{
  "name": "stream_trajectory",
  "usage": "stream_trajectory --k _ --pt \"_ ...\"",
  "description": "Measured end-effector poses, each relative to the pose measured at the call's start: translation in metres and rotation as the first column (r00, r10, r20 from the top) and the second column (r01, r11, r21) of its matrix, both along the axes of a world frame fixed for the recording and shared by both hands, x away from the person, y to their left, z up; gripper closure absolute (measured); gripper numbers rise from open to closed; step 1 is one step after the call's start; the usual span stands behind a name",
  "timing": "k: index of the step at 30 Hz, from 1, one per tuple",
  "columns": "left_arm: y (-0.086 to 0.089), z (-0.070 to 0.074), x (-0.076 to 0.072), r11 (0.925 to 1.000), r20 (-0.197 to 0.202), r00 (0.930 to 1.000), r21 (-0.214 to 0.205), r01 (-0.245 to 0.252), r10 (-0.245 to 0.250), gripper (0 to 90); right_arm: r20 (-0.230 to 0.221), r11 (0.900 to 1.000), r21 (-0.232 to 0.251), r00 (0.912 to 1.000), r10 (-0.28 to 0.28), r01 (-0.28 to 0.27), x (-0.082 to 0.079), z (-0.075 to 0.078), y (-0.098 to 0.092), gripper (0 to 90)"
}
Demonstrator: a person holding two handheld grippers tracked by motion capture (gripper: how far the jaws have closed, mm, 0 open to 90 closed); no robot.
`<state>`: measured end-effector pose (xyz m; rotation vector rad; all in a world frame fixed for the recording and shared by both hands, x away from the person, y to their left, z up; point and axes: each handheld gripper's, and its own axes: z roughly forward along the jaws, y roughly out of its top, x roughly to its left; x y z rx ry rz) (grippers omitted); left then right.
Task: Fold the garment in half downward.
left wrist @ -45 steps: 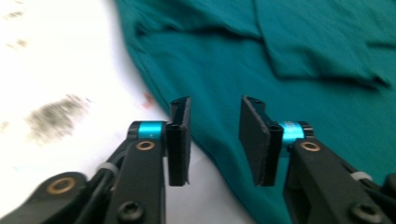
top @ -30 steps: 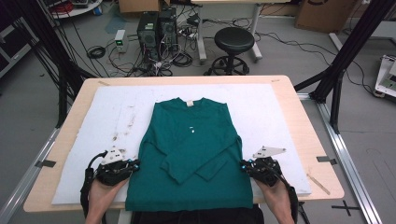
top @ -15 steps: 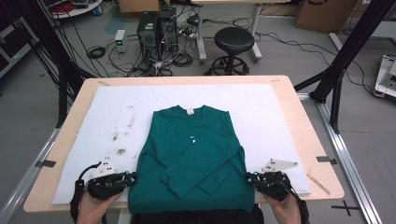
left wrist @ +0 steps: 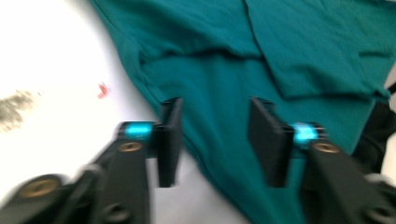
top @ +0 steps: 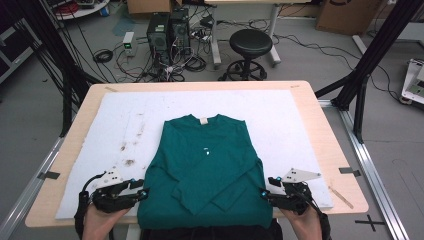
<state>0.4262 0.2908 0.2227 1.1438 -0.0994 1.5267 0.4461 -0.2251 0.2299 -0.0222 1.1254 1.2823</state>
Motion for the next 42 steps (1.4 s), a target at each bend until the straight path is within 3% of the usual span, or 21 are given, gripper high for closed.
stream_trajectory --k 1,7,14,21,24,29,33,36,42 --pt "0.0 0.002 -0.001 0.9999 -0.007 0.9999 0.007 0.007 -0.007 50.7 0.002 1.0 0.002 1.0 0.004 -0.004 -0.001 0.001 0.001 43.2" --pt "-0.007 0.017 -0.01 0.9998 0.038 0.9993 0.018 -0.004 0.004 46.0 0.025 0.9995 0.021 0.9994 -0.023 0.023 -0.007 0.017 0.008 35.1" --pt "-0.007 0.038 -0.016 0.9999 0.092 0.9957 -0.009 0.012 -0.011 39.6 0.036 0.9993 0.038 0.9993 0.002 -0.003 -0.011 0.04 0.011 27.8" --pt "-0.002 0.057 -0.022 0.9991 0.119 0.9925 -0.03 0.031 -0.027 38.2 0.017 0.9978 0.065 0.9998 0.006 -0.008 -0.013 0.064 0.009 27.0" --pt "-0.005 0.064 -0.029 0.9993 0.174 0.9847 -0.037 0.001 0.006 37.2 0.014 0.9968 0.079 0.9999 0.008 -0.01 -0.013 0.074 0.007 28.7" --pt "-0.01 0.085 -0.033 0.9979 0.131 0.9899 -0.041 -0.049 0.054 41.5 0.006 0.9957 0.089 0.9996 0.026 -0.027 -0.013 0.086 0.007 33.9" --pt "-0.015 0.106 -0.035 0.9984 0.083 0.9956 -0.038 -0.041 0.044 38.8 0.013 0.9947 0.103 0.9999 0.003 -0.004 -0.013 0.091 0.01 33.9" --pt "-0.022 0.117 -0.038 0.9976 0.106 0.9926 -0.039 -0.056 0.06 39.5 0.002 0.9895 0.142 0.9996 -0.027 0.026 -0.01 0.096 0.011 29.5" --pt "-0.032 0.146 -0.046 0.9969 0.119 0.9913 -0.062 -0.049 0.056 41.9 0.003 0.9875 0.149 0.9986 -0.052 0.051 0.0 0.1 0.014 29.0"
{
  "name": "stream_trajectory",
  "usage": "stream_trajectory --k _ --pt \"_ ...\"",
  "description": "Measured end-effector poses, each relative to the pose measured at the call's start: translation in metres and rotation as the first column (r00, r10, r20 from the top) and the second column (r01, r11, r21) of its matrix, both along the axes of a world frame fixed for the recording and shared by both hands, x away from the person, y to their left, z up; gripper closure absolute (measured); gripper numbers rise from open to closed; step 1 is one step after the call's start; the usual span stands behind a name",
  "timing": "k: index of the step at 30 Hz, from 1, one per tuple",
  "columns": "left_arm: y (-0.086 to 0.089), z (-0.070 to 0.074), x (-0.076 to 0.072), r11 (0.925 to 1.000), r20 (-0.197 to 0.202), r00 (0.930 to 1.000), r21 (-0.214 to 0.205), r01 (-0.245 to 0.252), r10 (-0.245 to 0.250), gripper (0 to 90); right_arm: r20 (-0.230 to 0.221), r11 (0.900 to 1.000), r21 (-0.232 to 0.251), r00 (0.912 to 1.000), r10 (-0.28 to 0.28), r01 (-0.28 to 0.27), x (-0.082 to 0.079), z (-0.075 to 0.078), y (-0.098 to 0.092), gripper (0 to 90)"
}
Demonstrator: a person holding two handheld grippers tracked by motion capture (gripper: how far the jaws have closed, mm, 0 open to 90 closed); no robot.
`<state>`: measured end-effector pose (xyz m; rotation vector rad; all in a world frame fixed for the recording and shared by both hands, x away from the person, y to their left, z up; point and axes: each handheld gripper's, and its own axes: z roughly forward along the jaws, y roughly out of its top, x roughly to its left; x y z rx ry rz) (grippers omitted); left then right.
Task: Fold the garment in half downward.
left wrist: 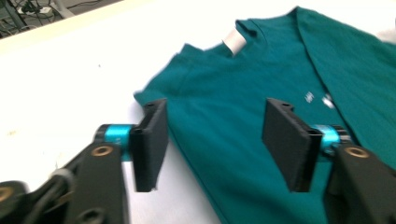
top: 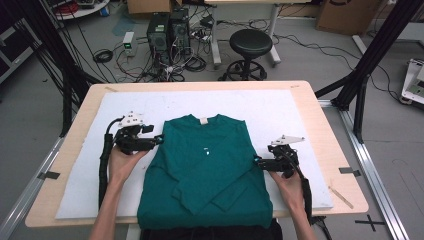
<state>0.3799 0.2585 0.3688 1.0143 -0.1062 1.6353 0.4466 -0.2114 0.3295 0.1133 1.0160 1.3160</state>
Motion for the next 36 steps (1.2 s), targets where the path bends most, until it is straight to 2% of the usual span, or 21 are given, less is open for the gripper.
stream_trajectory --k 3,8,13,16,18,21,26,30,36 --pt "-0.004 0.016 -0.002 0.9999 -0.019 0.9998 -0.017 0.004 -0.004 43.2 0.012 1.0 0.002 0.9999 0.006 -0.006 -0.001 -0.001 -0.001 29.0" --pt "-0.01 0.047 0.002 0.9997 -0.107 0.9943 -0.022 -0.004 0.001 42.9 -0.021 0.9999 -0.002 0.9996 0.017 -0.017 0.002 0.0 -0.001 28.6" --pt "-0.011 0.071 0.015 0.9977 -0.141 0.99 -0.067 -0.012 0.003 42.4 -0.021 0.9998 -0.011 0.9997 0.013 -0.014 0.002 -0.001 0.0 28.6" --pt "-0.007 0.077 0.024 0.9955 -0.153 0.9879 -0.094 0.008 -0.022 42.4 -0.023 0.9998 -0.008 0.9995 0.019 -0.019 0.002 -0.001 0.0 28.3" --pt "-0.006 0.081 0.03 0.9946 -0.167 0.9858 -0.104 0.005 -0.022 42.4 -0.022 0.9998 -0.007 0.9996 0.02 -0.02 0.002 -0.001 -0.001 28.3" --pt "-0.006 0.084 0.036 0.9949 -0.185 0.9824 -0.101 0.008 -0.027 42.5 -0.026 0.9997 -0.006 0.9994 0.022 -0.022 0.003 0.0 -0.001 28.3" --pt "-0.011 0.087 0.046 0.9957 -0.211 0.9774 -0.092 -0.012 -0.007 42.5 -0.03 0.9998 -0.003 0.9994 0.02 -0.02 0.003 -0.001 -0.001 28.3" --pt "-0.014 0.089 0.052 0.9942 -0.228 0.9737 -0.101 -0.037 0.013 43.0 -0.03 0.9998 -0.001 0.9994 0.018 -0.018 0.003 -0.001 -0.001 28.4" --pt "-0.017 0.087 0.052 0.9924 -0.22 0.9745 -0.102 -0.068 0.044 50.8 -0.032 0.9999 0.0 0.9994 0.014 -0.014 0.003 -0.001 0.0 28.4"
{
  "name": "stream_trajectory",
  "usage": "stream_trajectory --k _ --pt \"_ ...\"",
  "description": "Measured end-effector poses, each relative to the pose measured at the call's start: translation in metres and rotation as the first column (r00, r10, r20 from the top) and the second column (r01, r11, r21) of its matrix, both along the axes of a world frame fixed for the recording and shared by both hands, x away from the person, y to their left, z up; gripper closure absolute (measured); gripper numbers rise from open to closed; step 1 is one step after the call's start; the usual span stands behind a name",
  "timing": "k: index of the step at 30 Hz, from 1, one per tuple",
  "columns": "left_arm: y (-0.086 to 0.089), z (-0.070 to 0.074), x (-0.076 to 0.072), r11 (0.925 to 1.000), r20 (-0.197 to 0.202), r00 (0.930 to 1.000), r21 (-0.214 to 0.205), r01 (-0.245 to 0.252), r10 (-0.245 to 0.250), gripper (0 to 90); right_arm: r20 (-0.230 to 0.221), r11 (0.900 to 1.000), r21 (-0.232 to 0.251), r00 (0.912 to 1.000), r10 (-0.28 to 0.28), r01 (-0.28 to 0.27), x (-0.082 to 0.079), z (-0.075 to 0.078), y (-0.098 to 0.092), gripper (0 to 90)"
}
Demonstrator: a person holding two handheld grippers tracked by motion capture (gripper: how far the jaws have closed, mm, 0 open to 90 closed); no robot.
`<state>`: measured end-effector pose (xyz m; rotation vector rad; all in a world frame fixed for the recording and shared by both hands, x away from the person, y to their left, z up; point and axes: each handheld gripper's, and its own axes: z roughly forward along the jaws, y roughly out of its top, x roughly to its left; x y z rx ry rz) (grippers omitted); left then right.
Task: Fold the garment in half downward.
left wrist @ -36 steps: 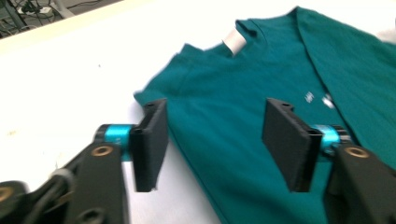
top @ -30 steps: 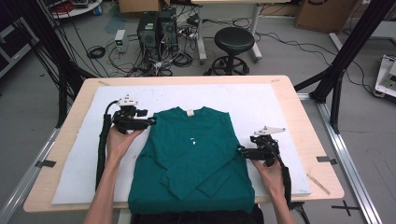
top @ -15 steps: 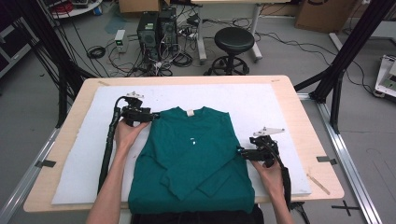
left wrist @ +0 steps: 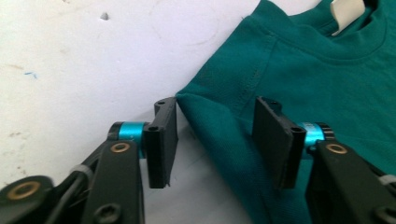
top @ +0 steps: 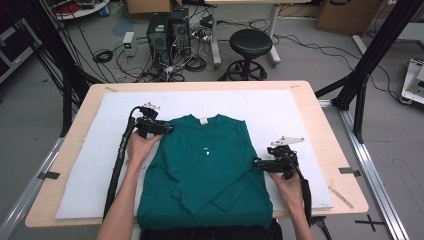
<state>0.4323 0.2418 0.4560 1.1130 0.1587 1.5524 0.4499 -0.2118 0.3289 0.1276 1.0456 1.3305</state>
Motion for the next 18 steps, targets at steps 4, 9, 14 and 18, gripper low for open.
stream_trajectory --k 4,9,14,18 --pt "0.0025 -0.0001 0.0005 0.9999 0.006 1.0 -0.013 0.0 0.0 56.8 0.0 1.0 -0.001 1.0 -0.004 0.004 0.0002 0.0001 0.0001 28.4" --pt "0.0031 -0.0022 0.001 0.9996 0.017 0.9999 -0.03 0.001 0.0 64.7 0.0 1.0 -0.002 1.0 -0.009 0.009 0.0006 -0.0001 0.0002 28.4" --pt "0.0056 -0.005 0.0027 0.9989 0.007 0.999 -0.016 0.045 -0.045 76.8 0.0 0.9999 -0.003 0.9999 -0.01 0.01 0.0007 -0.0002 0.0003 28.4" --pt "0.0079 -0.0048 0.0034 0.9976 0.003 0.9977 -0.016 0.068 -0.068 81.4 -0.001 1.0 -0.002 1.0 -0.008 0.008 0.0007 -0.0004 0.0002 28.4"
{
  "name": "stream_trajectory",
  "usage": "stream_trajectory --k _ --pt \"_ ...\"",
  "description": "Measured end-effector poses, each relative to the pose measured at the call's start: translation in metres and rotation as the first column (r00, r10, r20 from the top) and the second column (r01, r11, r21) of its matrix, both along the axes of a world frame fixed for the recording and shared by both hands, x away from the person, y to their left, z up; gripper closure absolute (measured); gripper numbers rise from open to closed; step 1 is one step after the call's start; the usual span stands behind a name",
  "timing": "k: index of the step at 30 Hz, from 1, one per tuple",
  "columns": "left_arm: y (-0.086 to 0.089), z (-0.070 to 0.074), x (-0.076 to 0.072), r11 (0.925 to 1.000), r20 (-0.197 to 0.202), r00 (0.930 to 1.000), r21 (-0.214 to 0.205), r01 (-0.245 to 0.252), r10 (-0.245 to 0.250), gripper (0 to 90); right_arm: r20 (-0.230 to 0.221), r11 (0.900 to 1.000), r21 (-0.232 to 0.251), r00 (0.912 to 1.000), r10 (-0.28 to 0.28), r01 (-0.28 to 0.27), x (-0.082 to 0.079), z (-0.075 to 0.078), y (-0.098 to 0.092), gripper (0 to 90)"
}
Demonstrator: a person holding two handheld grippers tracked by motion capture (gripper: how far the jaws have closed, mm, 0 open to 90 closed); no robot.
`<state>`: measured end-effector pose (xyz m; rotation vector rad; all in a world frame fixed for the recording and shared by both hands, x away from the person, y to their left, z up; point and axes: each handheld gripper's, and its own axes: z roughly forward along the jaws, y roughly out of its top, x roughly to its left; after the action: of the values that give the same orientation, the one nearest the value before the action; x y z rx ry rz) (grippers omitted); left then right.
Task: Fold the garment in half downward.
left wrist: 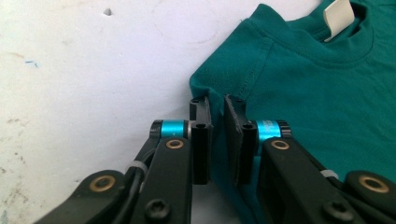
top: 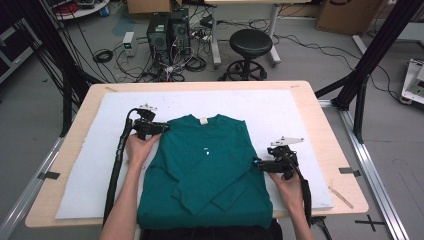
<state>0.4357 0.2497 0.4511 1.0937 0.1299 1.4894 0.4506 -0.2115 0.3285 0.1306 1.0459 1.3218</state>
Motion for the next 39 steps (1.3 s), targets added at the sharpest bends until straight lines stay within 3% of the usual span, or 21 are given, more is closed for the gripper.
stream_trajectory --k 9,13,15,21,30,39 --pt "0.0 -0.001 0.001 1.0 0.014 0.9999 0.002 -0.008 0.007 84.7 -0.002 0.9999 0.006 0.9999 0.012 -0.012 0.0 0.001 -0.002 28.3" --pt "0.0 -0.001 0.001 1.0 0.015 0.9999 0.001 -0.005 0.005 84.9 -0.013 0.9984 -0.009 0.9983 0.056 -0.056 -0.004 0.004 -0.003 28.6" --pt "0.0 -0.001 0.001 1.0 0.014 0.9999 0.001 -0.004 0.004 84.8 -0.009 0.9986 -0.011 0.9986 0.052 -0.052 -0.008 0.007 -0.002 28.7" --pt "-0.001 -0.002 0.001 1.0 0.018 0.9998 0.001 -0.008 0.008 84.7 -0.012 0.9991 0.005 0.9991 0.042 -0.042 -0.023 0.035 0.001 29.0" --pt "-0.001 -0.002 0.001 0.9999 0.02 0.9997 -0.001 -0.011 0.011 84.7 -0.071 0.9995 -0.006 0.997 0.03 -0.031 -0.029 0.099 0.021 31.6" --pt "-0.001 -0.002 0.001 0.9999 0.024 0.9996 0.001 -0.014 0.014 84.7 -0.082 0.9996 -0.021 0.9965 0.017 -0.019 -0.021 0.127 0.035 34.1"
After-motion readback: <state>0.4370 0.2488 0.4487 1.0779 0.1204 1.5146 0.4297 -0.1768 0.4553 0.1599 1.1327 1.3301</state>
